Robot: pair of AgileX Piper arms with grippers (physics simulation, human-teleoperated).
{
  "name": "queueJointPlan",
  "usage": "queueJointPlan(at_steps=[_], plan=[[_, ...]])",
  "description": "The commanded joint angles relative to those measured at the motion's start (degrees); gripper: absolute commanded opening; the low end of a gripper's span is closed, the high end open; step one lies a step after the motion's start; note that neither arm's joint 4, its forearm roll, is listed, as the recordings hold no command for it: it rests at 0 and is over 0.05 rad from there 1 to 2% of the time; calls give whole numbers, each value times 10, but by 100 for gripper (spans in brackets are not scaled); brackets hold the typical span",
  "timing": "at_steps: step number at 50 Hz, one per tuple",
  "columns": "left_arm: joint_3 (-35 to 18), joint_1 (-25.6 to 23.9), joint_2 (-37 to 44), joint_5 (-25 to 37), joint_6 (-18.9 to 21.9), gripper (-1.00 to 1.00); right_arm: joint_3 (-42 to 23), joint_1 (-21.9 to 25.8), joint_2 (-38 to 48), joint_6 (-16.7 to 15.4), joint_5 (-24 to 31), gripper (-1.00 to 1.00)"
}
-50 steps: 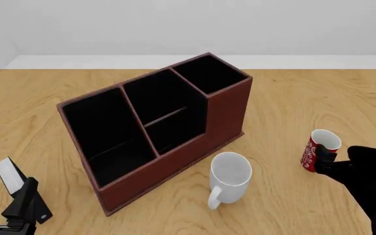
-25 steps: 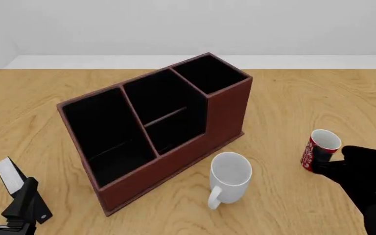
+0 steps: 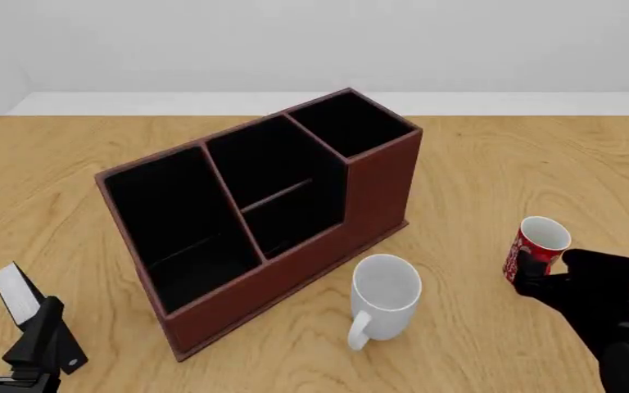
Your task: Pick up the red mug and place it to the right of the caddy.
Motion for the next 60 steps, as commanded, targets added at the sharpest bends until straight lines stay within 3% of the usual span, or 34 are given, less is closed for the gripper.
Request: queueJointPlan(at_steps=[1, 54, 55, 60], plan=[[0, 0, 0, 0, 0, 100, 2, 1, 7, 1, -5, 100], [0, 0, 0, 0, 0, 100, -1, -2, 51, 1, -33, 100], [0, 0, 0, 0, 0, 100, -1, -4, 48, 0, -32, -100], [0, 0, 0, 0, 0, 100, -1, -4, 37, -5, -24, -100]])
